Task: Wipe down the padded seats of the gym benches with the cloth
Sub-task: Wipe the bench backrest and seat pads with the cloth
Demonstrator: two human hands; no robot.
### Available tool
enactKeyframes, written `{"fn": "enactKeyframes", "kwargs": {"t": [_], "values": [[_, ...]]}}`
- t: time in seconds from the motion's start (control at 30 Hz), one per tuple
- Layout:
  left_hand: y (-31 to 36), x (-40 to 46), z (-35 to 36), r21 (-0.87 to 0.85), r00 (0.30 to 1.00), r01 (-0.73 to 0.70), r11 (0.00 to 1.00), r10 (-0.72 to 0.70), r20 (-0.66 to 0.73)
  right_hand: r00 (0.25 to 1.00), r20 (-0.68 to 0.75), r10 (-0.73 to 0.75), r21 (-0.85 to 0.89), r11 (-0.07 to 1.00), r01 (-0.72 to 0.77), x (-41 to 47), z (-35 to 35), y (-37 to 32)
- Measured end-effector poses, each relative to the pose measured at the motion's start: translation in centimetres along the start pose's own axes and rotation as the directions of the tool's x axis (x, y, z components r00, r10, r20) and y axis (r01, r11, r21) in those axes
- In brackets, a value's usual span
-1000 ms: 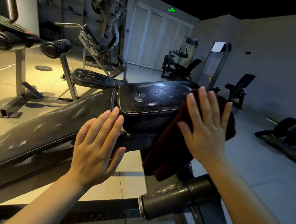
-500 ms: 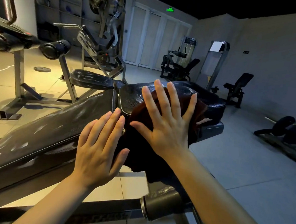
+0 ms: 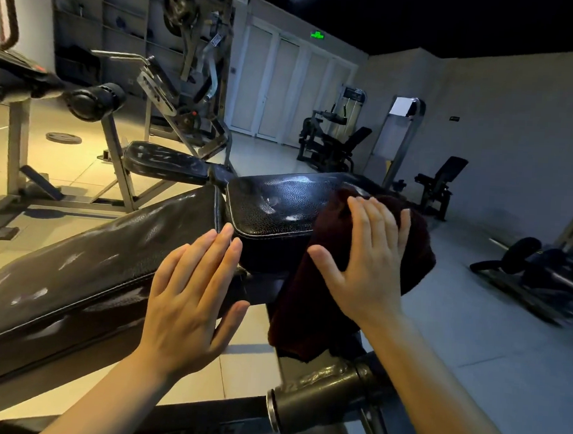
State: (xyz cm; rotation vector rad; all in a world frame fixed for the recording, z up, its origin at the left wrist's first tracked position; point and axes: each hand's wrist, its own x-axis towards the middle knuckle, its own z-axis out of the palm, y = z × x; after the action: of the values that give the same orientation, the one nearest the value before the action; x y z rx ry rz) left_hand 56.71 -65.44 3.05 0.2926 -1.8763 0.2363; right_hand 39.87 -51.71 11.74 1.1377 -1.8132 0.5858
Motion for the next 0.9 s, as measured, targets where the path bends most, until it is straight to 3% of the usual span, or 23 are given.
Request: {"fn": "enactKeyframes", "kwargs": {"t": [0.23,0.3,0.47,0.63,0.77,0.9], "values": [[-0.4,0.0,-0.5,-0.023,0.999,-0.024,0.999,0.024,0.032,0.933,0.095,-0.348,0.159,0.93,0.331,-0.7,0.4,-3.9],[-0.4,0.1,-0.7,-0.028,0.999,-0.025,0.999,0.026,0.037,0.942,0.082,-0.326,0.123,0.941,0.315,-0.5,0.1,-2.3],[-0.2,0.1,-0.7,-0.041,0.999,-0.011,0.999,0.012,0.035,0.997,-0.003,-0.081,-0.037,0.996,0.081,0.4,-1.3,3.9],[0.0,0.1,-0.4,-0.064,1.0,0.021,0.998,-0.02,0.011,0.998,-0.034,0.058,0.074,0.996,-0.055,1.1,-1.1,4.0],[0.3,0.1,-0.3,-0.088,0.999,0.054,0.995,-0.053,0.009,0.997,-0.057,-0.057,0.013,0.998,0.057,0.9,-1.0,1.4],[0.2,0.1,-0.5,-0.098,0.999,0.051,0.994,-0.05,0.013,0.966,0.002,-0.258,0.126,0.958,0.256,0.5,-0.5,-3.4]]}}
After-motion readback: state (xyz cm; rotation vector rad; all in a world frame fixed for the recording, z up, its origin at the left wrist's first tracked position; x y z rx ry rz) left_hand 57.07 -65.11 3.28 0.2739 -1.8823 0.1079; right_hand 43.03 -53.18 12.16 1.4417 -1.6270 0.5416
